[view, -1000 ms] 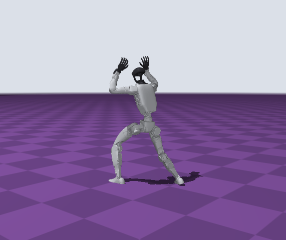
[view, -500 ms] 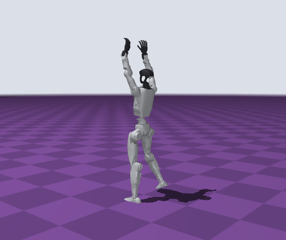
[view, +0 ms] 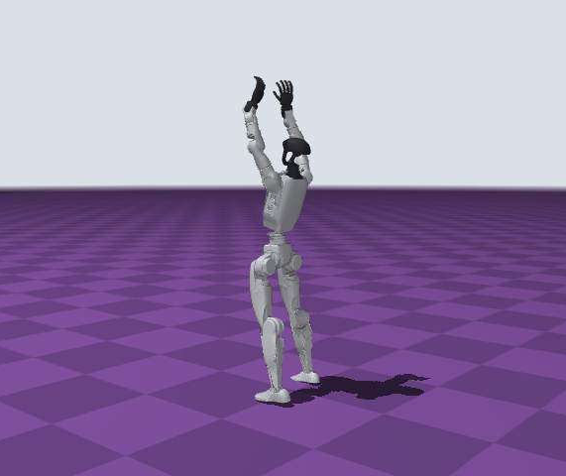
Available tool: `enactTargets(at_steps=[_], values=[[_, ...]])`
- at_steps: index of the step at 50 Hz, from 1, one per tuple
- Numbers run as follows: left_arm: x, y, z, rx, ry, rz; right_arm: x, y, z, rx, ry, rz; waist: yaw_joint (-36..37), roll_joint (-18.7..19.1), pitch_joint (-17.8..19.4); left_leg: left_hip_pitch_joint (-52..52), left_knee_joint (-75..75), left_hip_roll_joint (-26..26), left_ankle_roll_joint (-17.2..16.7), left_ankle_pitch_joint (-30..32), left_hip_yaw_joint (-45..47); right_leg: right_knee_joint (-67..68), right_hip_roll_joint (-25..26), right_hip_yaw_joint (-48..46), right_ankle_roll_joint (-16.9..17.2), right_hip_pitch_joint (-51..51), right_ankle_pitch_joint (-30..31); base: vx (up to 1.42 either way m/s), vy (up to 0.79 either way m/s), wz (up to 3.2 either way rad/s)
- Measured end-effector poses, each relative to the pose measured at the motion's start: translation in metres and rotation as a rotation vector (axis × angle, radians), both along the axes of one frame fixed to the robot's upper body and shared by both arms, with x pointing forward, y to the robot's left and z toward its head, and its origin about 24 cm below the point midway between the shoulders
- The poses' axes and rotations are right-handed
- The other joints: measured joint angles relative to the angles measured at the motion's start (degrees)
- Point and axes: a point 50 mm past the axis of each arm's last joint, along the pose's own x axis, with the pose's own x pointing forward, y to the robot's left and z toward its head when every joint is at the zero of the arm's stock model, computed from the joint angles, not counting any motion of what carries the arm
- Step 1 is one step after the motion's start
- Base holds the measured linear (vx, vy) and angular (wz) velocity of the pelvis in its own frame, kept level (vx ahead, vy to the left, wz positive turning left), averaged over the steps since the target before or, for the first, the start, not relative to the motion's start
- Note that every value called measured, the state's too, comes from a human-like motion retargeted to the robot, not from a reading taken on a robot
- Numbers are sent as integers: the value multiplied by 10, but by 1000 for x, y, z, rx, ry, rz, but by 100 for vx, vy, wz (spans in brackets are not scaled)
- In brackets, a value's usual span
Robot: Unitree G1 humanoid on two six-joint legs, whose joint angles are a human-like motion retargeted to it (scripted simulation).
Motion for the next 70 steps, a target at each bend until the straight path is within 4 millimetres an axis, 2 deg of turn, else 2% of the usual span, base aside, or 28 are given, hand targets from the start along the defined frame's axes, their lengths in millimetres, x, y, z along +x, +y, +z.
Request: enactTargets(at_steps=[3,5,23,36,47,55,60,63,67,68,70], values=[[-1,3,1,3,3,21,-2,1,2,3,6,1,3,8,3,-6,17,10,0,-12,4,20,2,1,0,-9,-10,2,0,-2],[0,6,0,-1,9,26,-1,2,1,-2,8,-1,5,9,5,-1,8,-3,0,-5,5,9,-2,6,0,-4,-4,0,3,-5],[-4,4,2,-5,7,-19,1,-8,0,22,25,-10,1,9,36,-15,-5,-9,0,-9,5,4,-5,15,0,-29,1,-5,1,-3],[-2,11,-1,9,4,16,0,-4,0,-2,22,-10,5,8,57,-19,-2,-10,0,-8,9,4,-5,20,0,-34,5,-2,0,-2],[-8,2,0,44,-13,-20,-7,-4,3,-8,6,-3,13,3,63,-24,8,-7,0,-10,3,8,-5,17,0,-33,4,0,0,0],[-14,-8,1,76,6,-54,-10,-3,3,-20,3,-5,20,-4,81,-32,10,-17,0,-7,2,19,-15,21,0,-47,12,-4,4,-1],[-29,-19,6,86,3,-134,-25,3,9,-18,-38,44,22,-4,120,-30,1,-25,0,-2,4,37,-24,32,0,-62,24,-12,12,-9],[-47,-31,10,109,-37,-226,-45,11,14,-28,-123,135,27,-5,161,-30,0,-32,0,1,13,42,-28,45,0,-74,41,-20,14,-33],[-73,-47,12,161,-144,-308,-73,19,19,-23,-262,297,36,-6,236,-34,0,-41,0,5,36,36,-28,74,0,-92,74,-29,13,-57],[-72,-52,10,176,-157,-318,-74,17,17,-5,-286,338,38,-10,253,-35,1,-42,0,6,42,32,-25,83,0,-97,84,-34,8,-67],[-56,-58,1,179,-142,-327,-61,15,10,53,-298,404,43,-11,284,-37,2,-41,0,7,56,24,-18,101,0,-104,106,-37,5,-69]])
